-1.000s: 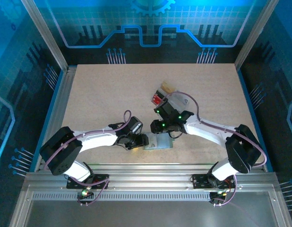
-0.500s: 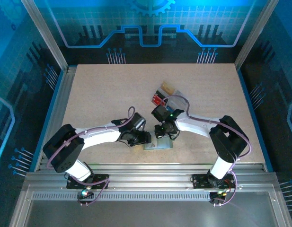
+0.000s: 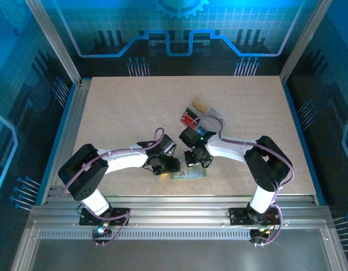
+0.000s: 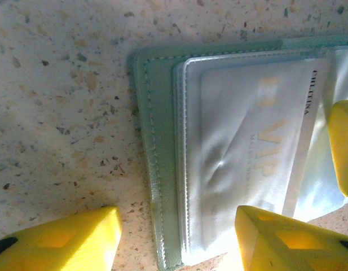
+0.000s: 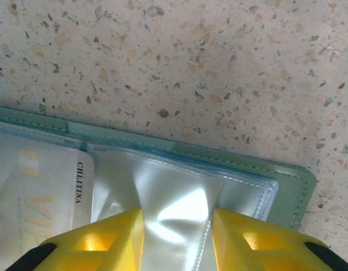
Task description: Put the credit cards into the card holder
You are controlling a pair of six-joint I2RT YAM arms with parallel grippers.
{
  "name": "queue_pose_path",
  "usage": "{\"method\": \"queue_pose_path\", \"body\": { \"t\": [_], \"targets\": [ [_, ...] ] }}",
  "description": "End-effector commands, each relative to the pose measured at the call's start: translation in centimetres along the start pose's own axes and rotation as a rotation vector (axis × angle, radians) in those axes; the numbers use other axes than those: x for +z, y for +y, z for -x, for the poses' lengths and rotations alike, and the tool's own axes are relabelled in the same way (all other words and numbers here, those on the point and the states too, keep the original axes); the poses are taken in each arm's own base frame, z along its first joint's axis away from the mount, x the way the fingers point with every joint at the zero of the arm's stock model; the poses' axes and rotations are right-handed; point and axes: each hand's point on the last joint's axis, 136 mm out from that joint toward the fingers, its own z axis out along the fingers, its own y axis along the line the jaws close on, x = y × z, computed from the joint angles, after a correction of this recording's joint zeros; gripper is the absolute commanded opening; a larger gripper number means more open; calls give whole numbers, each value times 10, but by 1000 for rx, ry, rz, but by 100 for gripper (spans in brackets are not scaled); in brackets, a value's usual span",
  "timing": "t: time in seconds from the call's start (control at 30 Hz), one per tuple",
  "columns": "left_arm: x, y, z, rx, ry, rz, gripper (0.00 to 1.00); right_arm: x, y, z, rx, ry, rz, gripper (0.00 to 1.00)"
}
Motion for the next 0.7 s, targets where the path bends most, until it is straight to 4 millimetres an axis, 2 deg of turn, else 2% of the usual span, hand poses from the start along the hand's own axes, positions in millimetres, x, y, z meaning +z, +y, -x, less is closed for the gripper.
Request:
{"method": "queue_pose_path", "body": {
  "t": [0.0, 0.27, 0.43, 0.53, 0.67],
  "targets": [
    [13, 9, 1, 14, 10, 42, 56, 6, 4, -8, -1, 33, -5, 34],
    [22, 31, -6, 5, 14, 111, 55, -2, 11, -1, -3, 12, 34, 14],
    [30, 38, -10, 1, 28, 131, 55, -10, 9, 4, -19, -1, 17, 12],
    [34, 44, -12, -7, 36, 148, 55, -16, 4, 7, -35, -13, -20, 3],
    [36, 46, -13, -13, 38, 151, 54, -26, 0, 11, -50, -29, -42, 0]
  ]
}}
